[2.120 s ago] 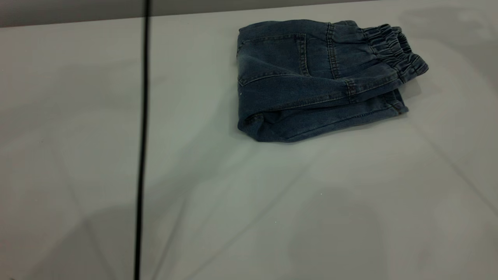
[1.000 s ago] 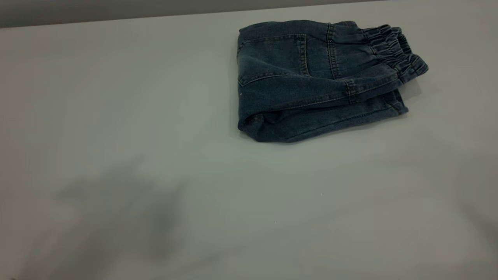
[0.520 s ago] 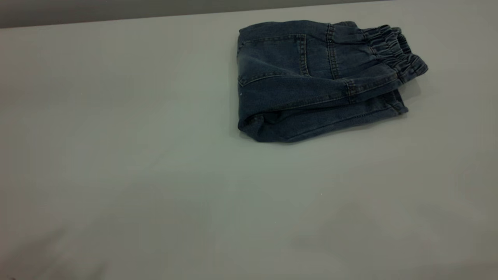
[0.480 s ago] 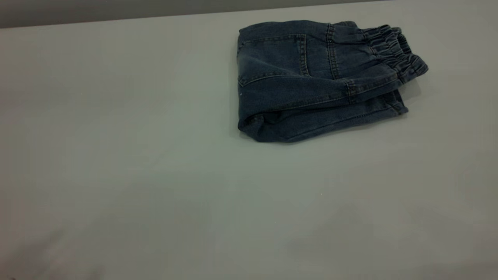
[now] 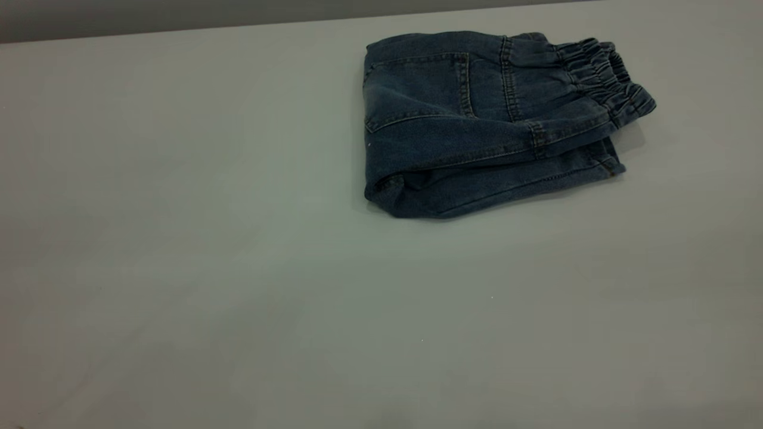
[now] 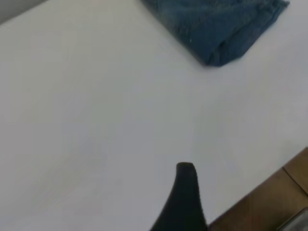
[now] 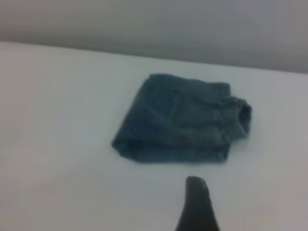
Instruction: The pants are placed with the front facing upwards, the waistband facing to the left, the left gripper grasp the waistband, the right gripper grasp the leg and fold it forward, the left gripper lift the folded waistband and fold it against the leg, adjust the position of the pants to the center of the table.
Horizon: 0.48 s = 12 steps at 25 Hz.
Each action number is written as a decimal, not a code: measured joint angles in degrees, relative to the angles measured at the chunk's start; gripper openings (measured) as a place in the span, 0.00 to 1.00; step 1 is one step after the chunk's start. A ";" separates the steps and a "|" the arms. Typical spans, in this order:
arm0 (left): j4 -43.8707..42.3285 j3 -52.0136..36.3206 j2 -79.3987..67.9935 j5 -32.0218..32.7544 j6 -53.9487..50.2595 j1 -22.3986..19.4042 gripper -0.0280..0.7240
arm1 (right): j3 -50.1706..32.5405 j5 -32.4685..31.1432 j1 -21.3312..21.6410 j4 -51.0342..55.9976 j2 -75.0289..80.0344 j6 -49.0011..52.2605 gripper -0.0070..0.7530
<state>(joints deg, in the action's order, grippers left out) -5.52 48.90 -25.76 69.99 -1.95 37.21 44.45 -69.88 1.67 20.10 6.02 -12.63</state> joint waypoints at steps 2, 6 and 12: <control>-0.46 -3.51 3.28 0.00 -1.41 0.00 0.81 | -2.77 1.99 0.00 -1.26 -1.87 0.00 0.59; -0.50 -9.26 10.18 0.01 -1.84 0.00 0.81 | -8.39 4.55 0.00 -5.03 -4.85 -0.06 0.59; -0.52 -14.96 19.16 0.01 -1.84 0.00 0.81 | -13.85 7.34 0.00 -6.84 -6.02 -0.11 0.59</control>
<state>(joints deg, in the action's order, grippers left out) -6.04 33.94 -6.60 70.00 -3.79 37.21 30.60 -62.54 1.67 13.26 0.00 -12.74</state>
